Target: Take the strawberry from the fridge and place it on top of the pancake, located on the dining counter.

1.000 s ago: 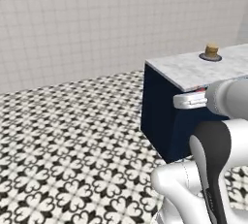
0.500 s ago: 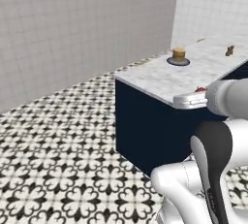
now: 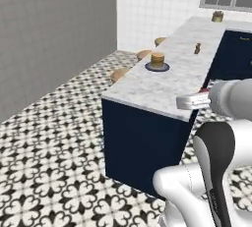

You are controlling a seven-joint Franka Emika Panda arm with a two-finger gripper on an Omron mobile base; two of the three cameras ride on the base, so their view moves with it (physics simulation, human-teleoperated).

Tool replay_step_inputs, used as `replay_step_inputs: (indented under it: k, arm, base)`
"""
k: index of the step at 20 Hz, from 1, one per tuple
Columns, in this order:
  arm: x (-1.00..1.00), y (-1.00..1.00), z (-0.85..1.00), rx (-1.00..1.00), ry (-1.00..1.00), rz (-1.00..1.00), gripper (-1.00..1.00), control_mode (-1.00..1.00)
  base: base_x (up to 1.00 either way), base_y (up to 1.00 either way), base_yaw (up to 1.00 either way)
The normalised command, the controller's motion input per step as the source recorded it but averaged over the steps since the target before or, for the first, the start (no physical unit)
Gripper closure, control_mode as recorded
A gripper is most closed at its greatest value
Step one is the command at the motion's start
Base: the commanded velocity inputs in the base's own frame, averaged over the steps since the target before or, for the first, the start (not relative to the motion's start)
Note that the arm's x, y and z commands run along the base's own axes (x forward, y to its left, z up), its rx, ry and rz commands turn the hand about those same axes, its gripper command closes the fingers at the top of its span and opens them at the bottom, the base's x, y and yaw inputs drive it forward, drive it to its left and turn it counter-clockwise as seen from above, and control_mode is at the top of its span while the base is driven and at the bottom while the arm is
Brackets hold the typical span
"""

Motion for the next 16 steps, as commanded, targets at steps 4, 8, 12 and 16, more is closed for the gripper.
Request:
replay_step_inputs:
  k: [4, 8, 12, 16]
  arm:
    - [0.00, 0.00, 0.00, 0.00, 0.00, 0.00, 1.00, 1.00]
    - [0.00, 0.00, 0.00, 0.00, 0.00, 0.00, 1.00, 1.00]
    - [0.00, 0.00, 0.00, 0.00, 0.00, 0.00, 1.00, 1.00]
    - [0.00, 0.00, 0.00, 0.00, 0.00, 0.00, 1.00, 1.00]
  base:
    - [0.00, 1.00, -0.45]
    - [0.00, 1.00, -0.45]
    - [0.09, 1.00, -0.45]
    - [0.18, 1.00, -0.49]
